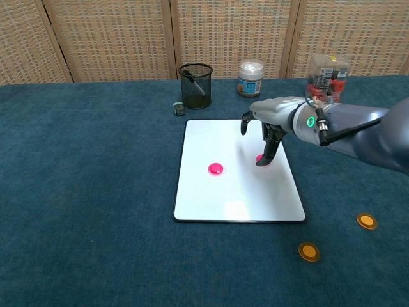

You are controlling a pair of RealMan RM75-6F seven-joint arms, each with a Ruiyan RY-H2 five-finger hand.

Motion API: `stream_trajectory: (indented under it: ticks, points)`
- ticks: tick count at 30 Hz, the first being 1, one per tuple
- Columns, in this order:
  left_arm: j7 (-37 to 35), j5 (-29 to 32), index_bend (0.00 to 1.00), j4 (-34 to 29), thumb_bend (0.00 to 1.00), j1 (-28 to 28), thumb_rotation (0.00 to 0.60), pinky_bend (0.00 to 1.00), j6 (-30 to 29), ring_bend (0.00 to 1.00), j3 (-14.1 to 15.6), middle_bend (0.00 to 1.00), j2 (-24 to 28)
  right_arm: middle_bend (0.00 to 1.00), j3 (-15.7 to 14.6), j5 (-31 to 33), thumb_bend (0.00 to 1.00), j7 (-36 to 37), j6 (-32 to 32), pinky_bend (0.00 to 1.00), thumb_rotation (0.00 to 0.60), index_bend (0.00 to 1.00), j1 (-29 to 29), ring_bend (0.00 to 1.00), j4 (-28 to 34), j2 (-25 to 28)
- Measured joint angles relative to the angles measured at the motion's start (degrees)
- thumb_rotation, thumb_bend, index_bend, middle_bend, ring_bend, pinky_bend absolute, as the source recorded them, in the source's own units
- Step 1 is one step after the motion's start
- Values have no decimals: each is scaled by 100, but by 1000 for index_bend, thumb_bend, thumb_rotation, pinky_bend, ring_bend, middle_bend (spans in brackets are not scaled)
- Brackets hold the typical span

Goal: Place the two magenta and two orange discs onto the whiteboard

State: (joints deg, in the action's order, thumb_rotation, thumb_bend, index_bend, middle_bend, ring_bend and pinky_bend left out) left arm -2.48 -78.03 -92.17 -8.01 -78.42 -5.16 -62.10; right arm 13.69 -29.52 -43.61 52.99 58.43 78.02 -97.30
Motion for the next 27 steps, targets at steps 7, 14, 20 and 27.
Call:
stream_trajectory:
  ticks: [7, 14, 20, 27]
  points:
    - [-9, -100, 0, -40, 0, 25, 600, 0, -72, 0, 39, 0, 21, 941, -446, -727, 309, 270, 400, 1000, 600, 369, -521, 983, 1288, 778]
    - [43, -214, 0, -99, 0, 79, 600, 0, -213, 0, 79, 0, 21, 941, -1203, -1935, 324, 892, 829, 1000, 600, 382, -1354, 983, 2044, 1576]
    - [107, -286, 0, -132, 0, 97, 600, 0, -266, 0, 111, 0, 10, 941, -1686, -2686, 337, 1480, 1005, 1000, 600, 388, -1907, 983, 2096, 1899]
    - [150, -273, 0, -149, 0, 113, 600, 0, -295, 0, 112, 0, -3, 941, -1870, -3041, 337, 2094, 944, 1000, 600, 400, -2285, 983, 1728, 1939]
